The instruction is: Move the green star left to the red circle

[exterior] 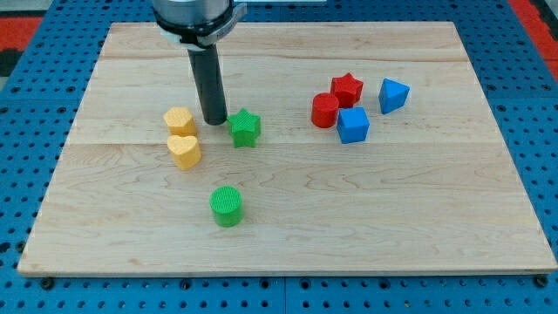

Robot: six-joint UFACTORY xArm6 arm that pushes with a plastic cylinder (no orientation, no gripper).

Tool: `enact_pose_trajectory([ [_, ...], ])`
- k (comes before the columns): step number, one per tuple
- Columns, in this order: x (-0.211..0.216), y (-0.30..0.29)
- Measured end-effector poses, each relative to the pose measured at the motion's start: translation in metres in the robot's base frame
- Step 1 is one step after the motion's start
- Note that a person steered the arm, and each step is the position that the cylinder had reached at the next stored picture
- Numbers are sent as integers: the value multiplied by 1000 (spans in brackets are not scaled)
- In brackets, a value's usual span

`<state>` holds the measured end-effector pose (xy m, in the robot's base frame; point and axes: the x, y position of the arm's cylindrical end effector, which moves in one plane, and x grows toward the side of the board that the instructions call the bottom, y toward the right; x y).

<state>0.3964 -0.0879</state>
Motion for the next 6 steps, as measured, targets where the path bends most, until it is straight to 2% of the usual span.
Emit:
enact_pose_trajectory([
  [1, 41, -29],
  [2, 76, -29],
  [4, 22, 44],
  [5, 17, 95],
  [6, 18, 105],
])
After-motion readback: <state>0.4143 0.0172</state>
